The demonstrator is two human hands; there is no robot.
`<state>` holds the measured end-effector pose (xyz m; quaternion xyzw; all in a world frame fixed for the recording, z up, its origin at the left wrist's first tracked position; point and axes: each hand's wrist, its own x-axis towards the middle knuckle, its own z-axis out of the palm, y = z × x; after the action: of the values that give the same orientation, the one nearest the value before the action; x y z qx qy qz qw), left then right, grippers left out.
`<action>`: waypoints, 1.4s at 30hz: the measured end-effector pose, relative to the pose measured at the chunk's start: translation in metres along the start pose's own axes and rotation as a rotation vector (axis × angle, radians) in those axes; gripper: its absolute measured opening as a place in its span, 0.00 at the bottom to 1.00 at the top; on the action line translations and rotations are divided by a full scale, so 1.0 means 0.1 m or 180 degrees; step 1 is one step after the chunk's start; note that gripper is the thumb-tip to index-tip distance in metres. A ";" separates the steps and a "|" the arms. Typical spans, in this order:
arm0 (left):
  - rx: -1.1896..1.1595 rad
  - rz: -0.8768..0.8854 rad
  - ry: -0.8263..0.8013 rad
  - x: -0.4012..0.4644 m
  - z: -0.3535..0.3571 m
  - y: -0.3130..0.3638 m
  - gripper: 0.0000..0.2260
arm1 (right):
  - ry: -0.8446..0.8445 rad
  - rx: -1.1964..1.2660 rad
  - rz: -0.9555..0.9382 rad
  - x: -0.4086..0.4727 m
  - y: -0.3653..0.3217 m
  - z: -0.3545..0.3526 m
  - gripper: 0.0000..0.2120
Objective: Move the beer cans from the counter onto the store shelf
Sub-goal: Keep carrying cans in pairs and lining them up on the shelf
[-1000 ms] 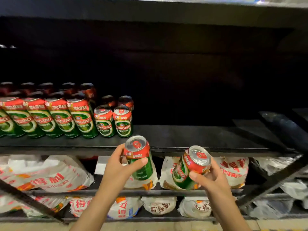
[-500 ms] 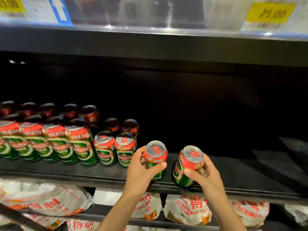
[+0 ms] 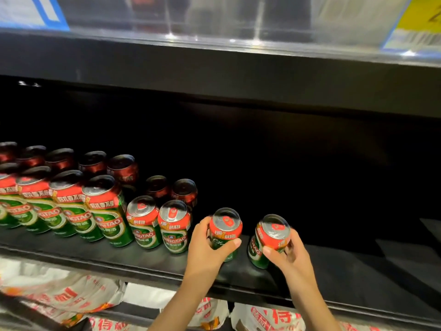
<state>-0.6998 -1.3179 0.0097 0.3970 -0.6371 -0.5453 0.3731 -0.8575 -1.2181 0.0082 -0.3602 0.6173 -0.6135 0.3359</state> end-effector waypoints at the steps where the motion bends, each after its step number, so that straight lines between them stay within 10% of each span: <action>1: 0.0011 0.0014 0.0019 0.01 0.01 0.00 0.28 | 0.0011 -0.0012 0.0003 0.01 0.01 0.02 0.35; 42: 0.0255 0.0157 -0.0107 -0.07 -0.01 -0.33 0.31 | 0.0257 -0.0987 -0.0170 -0.07 0.33 0.10 0.36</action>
<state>-0.6924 -1.3148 -0.0235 0.3866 -0.6742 -0.5166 0.3594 -0.8468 -1.2176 -0.0254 -0.3990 0.7078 -0.5336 0.2348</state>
